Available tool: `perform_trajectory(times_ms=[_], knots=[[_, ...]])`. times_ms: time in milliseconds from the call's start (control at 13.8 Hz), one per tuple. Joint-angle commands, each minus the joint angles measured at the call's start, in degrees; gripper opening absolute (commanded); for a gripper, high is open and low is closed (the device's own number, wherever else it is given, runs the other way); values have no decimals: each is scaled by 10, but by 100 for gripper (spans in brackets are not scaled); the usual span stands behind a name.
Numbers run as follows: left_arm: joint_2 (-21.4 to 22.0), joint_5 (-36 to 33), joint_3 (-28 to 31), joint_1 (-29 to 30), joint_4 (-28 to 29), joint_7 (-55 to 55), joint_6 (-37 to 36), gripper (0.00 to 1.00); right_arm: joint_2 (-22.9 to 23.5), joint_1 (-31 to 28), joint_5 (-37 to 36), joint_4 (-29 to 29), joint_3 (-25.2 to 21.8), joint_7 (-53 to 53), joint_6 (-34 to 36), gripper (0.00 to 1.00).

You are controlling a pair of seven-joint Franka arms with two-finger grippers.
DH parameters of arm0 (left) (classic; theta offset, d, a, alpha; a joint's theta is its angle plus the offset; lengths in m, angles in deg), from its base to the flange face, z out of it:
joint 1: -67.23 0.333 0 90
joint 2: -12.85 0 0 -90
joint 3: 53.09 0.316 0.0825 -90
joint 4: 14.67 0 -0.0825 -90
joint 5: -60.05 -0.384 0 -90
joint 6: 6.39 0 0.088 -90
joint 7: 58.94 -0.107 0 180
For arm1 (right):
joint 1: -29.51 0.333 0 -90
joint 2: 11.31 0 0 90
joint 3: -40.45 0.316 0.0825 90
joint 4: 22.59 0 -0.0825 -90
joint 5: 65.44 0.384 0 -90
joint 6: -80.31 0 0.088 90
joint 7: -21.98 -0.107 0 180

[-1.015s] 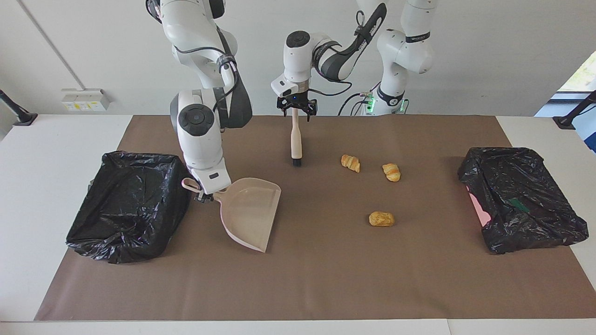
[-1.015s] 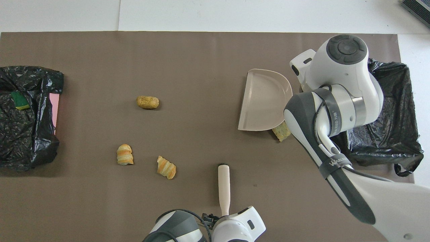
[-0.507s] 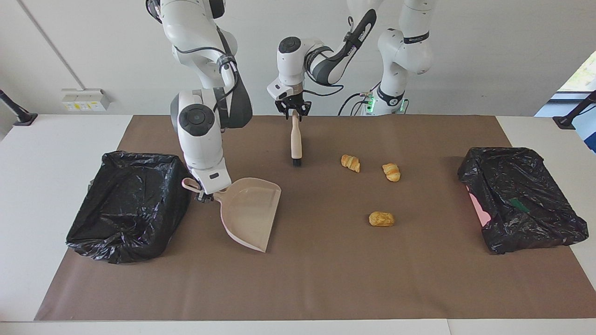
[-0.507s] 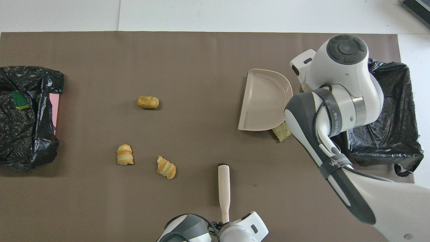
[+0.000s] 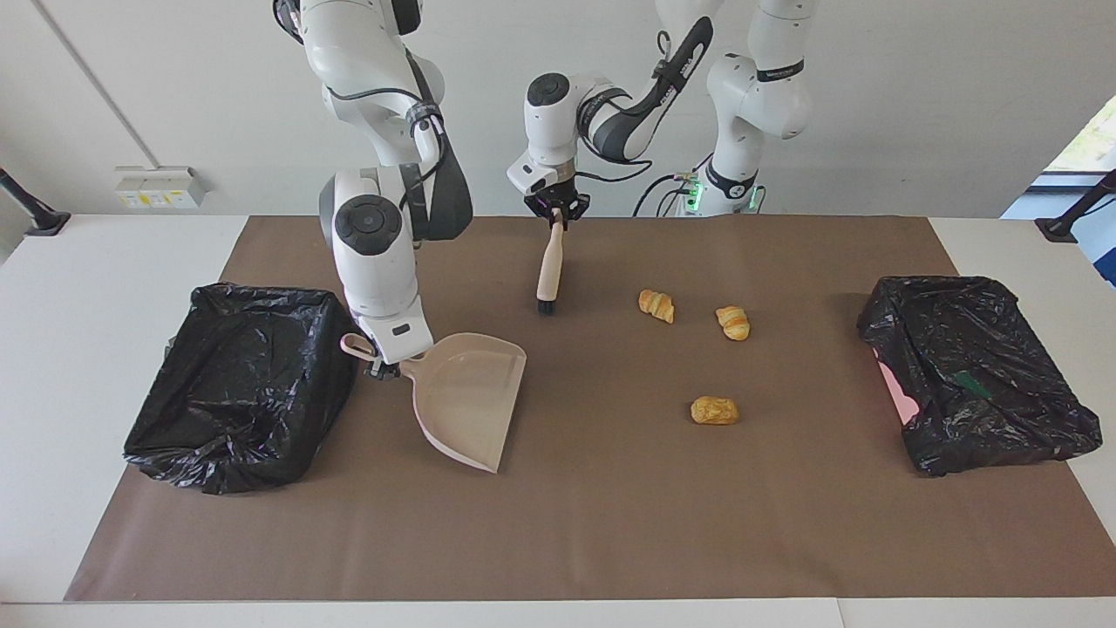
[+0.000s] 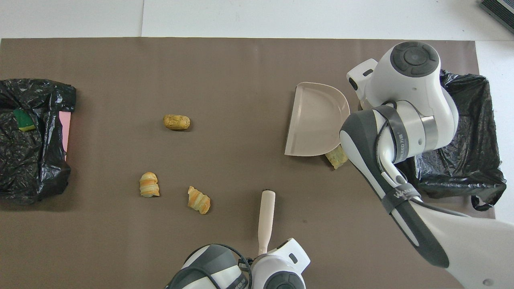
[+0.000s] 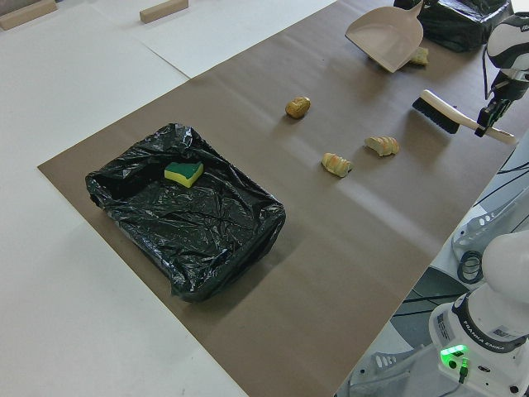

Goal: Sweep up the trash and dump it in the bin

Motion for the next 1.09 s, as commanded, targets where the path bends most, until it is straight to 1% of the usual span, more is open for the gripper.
perform_trajectory(times_ms=[0, 145, 290, 362, 435, 652, 870, 1015], knots=[[37, -25, 1, 40, -8, -8, -74, 0, -14, -4, -9, -14, 5, -2, -5, 0], [37, -28, 0, 74, -8, 1, -111, 0, -16, 1, -2, -15, 6, -29, -3, 0], [38, -34, 1, 112, -7, 21, -122, 0, -17, 26, 1, -17, 6, -40, 4, 0], [39, -51, 1, 135, -7, 36, -128, 0, -17, 26, 17, -27, 10, -40, 3, 0], [40, -63, 1, 145, -7, 48, -137, 0, -20, 27, 34, -37, 11, -36, 2, 0], [41, -78, 1, 194, -2, 62, -173, 0, -30, 37, 46, -58, 12, -26, -5, 0], [63, -79, 0, 250, -2, 61, -190, 0, -34, 44, 51, -63, 12, -27, -7, 0], [65, -83, 1, 275, 0, 62, -215, 0, -34, 63, 52, -64, 16, -33, 0, 0]])
